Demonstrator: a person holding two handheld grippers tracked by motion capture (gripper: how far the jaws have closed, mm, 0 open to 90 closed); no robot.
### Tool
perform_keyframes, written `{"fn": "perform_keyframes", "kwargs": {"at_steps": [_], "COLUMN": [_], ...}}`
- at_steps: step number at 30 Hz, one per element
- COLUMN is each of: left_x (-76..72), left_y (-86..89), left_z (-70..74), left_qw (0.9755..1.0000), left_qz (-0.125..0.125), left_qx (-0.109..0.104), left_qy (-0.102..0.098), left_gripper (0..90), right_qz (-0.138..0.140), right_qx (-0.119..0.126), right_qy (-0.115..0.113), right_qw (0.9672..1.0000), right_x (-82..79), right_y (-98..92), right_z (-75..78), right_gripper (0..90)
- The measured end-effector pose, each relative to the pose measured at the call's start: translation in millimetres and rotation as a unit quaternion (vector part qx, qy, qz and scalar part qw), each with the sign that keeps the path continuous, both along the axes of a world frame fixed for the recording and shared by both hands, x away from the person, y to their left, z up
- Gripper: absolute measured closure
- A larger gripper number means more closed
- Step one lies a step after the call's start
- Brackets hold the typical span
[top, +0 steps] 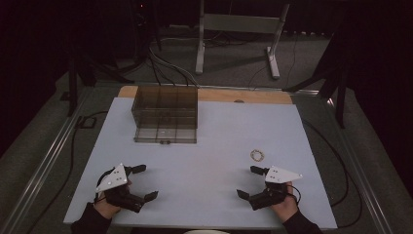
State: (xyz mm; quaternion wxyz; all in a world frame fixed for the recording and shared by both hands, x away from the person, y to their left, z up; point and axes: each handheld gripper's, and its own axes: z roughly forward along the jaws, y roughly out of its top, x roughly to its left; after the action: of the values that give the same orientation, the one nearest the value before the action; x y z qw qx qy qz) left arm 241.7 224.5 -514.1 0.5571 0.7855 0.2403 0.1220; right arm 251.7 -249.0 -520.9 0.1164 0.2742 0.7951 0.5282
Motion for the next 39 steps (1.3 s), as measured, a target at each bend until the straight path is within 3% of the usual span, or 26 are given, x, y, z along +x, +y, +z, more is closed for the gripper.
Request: {"fn": "perform_keyframes", "kwargs": {"at_steps": [13,21,24,33,39], "left_x": [2.3,3.0,2.0,2.2,1.4], "left_y": [2.6,2.6,2.1,0.8,1.7], "left_z": [-0.2,0.0,1.4,0.2,1.6], "left_qw": [0.9999,0.9999,0.9999,0.9999,0.9998], "left_qz": [0.003,0.000,-0.001,-0.002,0.000], "left_qx": [-0.010,-0.012,-0.016,-0.009,-0.018], "left_qy": [0.003,0.004,0.001,0.008,0.005], "left_gripper": [0.5,0.5,0.5,0.5,0.5], "right_qz": [0.020,0.034,0.041,0.028,0.009], "right_qx": [-0.017,-0.006,0.005,0.010,0.006], "right_qy": [0.011,0.001,0.007,-0.008,-0.016], "right_qw": [0.9996,0.9994,0.9991,0.9995,0.9998], "right_x": [-2.7,-8.2,-8.6,-6.6,-1.6], "right_y": [5.7,12.8,16.1,16.3,10.9], "right_z": [-0.3,10.9,17.8,33.4,38.4], "right_gripper": [0.0,0.0,0.0,0.0,0.0]}}
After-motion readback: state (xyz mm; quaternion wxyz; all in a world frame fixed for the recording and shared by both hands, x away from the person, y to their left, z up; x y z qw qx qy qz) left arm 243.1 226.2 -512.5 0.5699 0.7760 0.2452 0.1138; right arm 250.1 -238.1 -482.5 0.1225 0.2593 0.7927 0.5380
